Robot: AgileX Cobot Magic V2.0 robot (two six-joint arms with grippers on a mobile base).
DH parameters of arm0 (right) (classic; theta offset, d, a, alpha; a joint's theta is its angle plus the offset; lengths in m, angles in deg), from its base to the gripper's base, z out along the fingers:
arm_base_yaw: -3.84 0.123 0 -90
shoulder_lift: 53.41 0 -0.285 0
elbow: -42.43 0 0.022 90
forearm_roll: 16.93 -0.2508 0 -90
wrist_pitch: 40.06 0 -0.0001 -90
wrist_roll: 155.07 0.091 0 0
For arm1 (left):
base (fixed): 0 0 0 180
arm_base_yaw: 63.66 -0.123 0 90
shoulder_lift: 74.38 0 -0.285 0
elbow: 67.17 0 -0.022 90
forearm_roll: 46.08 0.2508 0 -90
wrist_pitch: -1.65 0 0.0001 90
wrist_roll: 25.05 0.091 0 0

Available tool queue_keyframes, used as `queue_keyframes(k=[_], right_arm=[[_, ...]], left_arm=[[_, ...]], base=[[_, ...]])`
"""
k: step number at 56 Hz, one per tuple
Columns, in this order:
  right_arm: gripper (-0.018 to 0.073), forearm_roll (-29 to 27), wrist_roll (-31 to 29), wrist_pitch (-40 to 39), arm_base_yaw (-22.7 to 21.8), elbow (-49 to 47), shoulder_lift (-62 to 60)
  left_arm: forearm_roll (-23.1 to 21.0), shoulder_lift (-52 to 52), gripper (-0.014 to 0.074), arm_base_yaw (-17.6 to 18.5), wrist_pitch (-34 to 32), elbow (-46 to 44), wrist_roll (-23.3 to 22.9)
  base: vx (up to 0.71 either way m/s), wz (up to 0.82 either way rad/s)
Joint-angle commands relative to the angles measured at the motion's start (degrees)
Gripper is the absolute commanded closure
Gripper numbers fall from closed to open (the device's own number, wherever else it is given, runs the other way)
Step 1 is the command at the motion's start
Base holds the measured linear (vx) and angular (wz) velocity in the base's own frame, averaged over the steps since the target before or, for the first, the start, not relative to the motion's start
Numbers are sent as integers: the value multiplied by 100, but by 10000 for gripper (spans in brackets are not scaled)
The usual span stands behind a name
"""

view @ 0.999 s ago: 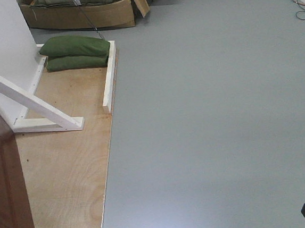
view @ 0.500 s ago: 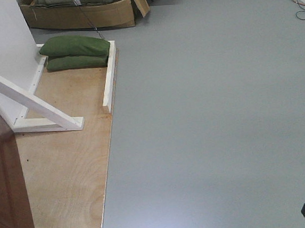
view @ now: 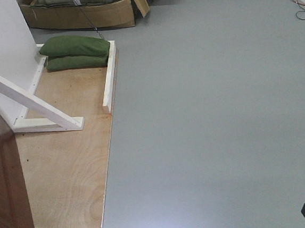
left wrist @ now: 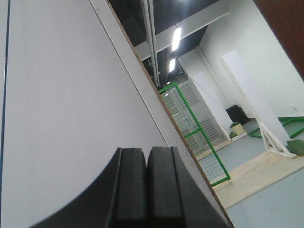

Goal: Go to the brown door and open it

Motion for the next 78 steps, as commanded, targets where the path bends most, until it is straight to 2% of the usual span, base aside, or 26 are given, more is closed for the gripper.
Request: queue_keyframes(k=[1,20,31,53,61,64,68,78], right_arm=[[559,20,-37,-431,-7,25,-32],[559,20,-37,-431,-7,25,-32],[559,20,-37,-431,-7,25,-32],[559,20,-37,-431,-7,25,-32],[559,20,-37,-431,-7,25,-32],[559,20,-37,-431,-7,25,-32],[559,20,-37,-431,-7,25,-32],[559,20,-37,-431,-7,25,-32]], left_arm=[[144,232,603,-12,-532,-122,-56],[139,838,603,-12,-631,-122,-56],[-626,1054,603,-12,-1243,-116,-117],[-618,1097,603,-19,-1586,-116,-117],[-661,1239,603,-316,-1869,-116,-117],[-804,1321,603,-435,-1960,-116,-117],[-1235,1327,603,-588,-2048,-116,-117],[-3157,1327,603,-950,-2232,-116,-137]], base=[[0,0],[0,0],[0,0],[0,0],[0,0],[0,0],[0,0],[0,0]])
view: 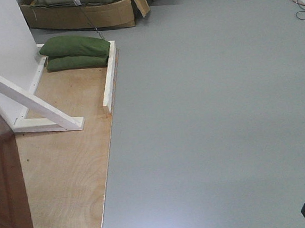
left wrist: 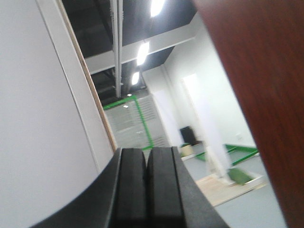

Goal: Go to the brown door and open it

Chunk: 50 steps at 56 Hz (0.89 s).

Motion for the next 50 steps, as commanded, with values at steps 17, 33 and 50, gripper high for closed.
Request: queue_keyframes(k=[17,33,50], right_arm=[[559,20,-37,-431,-7,25,-32],[559,20,-37,-431,-7,25,-32],[559,20,-37,-431,-7,25,-32]], left_arm=[[-1164,91,603,-1199,-1372,-116,-87],[-1186,91,603,-1806,-1371,-116,-87],[-1322,213,603,-2439,-1377,-116,-87]], base=[[0,0],[0,0],[0,0]])
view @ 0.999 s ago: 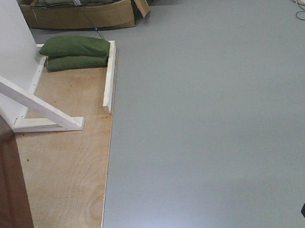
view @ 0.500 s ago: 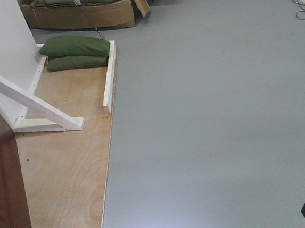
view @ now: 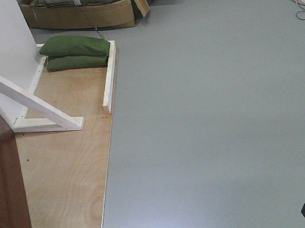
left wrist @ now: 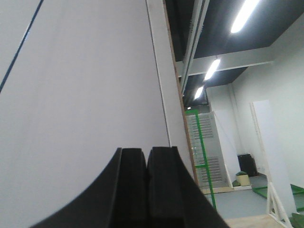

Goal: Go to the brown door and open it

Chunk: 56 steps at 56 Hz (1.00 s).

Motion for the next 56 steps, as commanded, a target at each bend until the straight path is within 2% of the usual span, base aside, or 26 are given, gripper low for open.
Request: queue_keyframes(k=[1,11,21,26,35,42,56], right_arm=[[559,20,-37,-431,-7,25,-32],[559,20,-37,-431,-7,25,-32],[559,20,-37,-431,-7,25,-32],[559,20,-37,-431,-7,25,-32],[559,20,-37,-431,-7,25,-32],[559,20,-37,-431,-7,25,-32],[559,20,-37,-431,-7,25,-32]], left_arm=[[-192,100,603,-129,-425,-116,-32],[-843,480,603,-136,-407,-111,-32],[-955,795,603,10,-282,-111,-37],[-988,871,603,236,-69,-90,-37],[-1547,912,603,683,663,-90,-32],[-1729,905,603,992,1129,-90,-32],[-1876,765,603,1714,1087,-90,-32]], base=[[0,0],[0,0],[0,0],[0,0],[0,0],[0,0],[0,0]])
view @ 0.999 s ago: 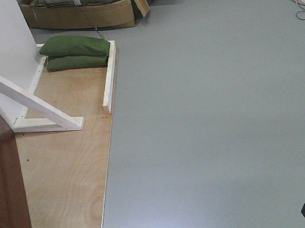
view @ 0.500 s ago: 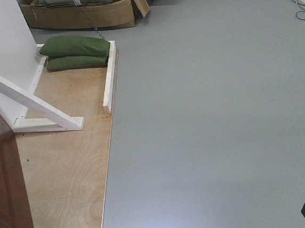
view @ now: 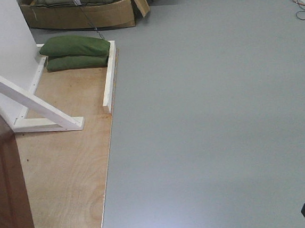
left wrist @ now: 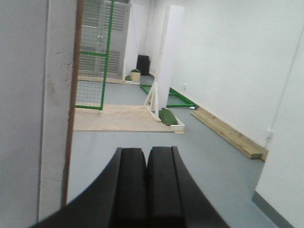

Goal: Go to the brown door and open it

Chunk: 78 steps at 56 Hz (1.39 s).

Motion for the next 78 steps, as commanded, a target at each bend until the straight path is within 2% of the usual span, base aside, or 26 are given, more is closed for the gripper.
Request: queue_keyframes(k=[1,14,39,55,70,78], right_arm=[[559,20,-37,-431,-7,25,-32],[559,20,-37,-431,-7,25,-32],[559,20,-37,-431,-7,25,-32],[559,20,-37,-431,-7,25,-32],[559,20,-37,-431,-7,25,-32],[559,20,-37,-431,-7,25,-32]], left_arm=[[-117,-140,603,270,-479,-144,-32],[-194,-273,603,787,-456,-144,-32],[-1373,-477,603,1821,-180,-144,-32],[-1451,-439,603,2799,241,-144,-32],[-1445,-426,603,4083,241,-144,-32],[-1445,-426,603,4641,241,-144,-32]], base=[[0,0],[0,0],[0,0],[0,0],[0,0],[0,0]])
